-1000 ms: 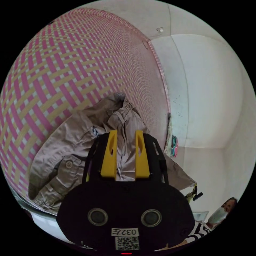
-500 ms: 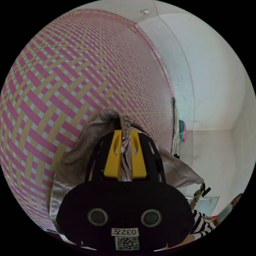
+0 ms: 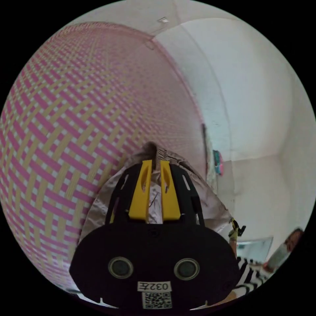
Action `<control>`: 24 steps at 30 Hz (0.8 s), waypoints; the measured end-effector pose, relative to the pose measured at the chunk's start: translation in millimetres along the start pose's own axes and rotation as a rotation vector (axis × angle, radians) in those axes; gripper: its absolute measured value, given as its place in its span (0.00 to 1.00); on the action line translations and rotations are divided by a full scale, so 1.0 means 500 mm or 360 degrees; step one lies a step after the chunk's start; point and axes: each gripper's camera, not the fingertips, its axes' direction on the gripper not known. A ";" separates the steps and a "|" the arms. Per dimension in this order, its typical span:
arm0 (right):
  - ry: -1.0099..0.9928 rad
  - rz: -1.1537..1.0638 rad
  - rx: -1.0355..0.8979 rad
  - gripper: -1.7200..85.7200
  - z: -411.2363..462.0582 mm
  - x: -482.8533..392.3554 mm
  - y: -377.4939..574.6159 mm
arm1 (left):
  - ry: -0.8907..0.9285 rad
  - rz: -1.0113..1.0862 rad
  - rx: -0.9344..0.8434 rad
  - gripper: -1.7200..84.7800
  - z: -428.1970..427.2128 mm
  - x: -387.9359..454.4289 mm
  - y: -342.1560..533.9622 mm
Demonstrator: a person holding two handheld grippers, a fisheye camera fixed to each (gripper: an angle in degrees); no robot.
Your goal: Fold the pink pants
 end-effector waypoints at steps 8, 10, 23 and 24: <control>0.0049 0.0065 -0.0281 0.08 0.203 0.085 -0.040 | -0.0082 0.0253 0.0088 0.02 0.042 0.088 0.109; 0.0021 0.0079 -0.0384 0.08 0.251 0.115 -0.038 | -0.0071 0.0358 -0.0014 0.01 0.102 0.133 0.137; 0.0075 0.0462 -0.0333 0.10 0.179 0.373 -0.071 | -0.0487 -0.0047 -0.0052 0.01 0.266 0.097 0.079; 0.0065 0.0476 -0.0345 0.11 0.173 0.396 -0.079 | -0.0443 -0.0181 0.0011 0.01 0.255 0.079 0.074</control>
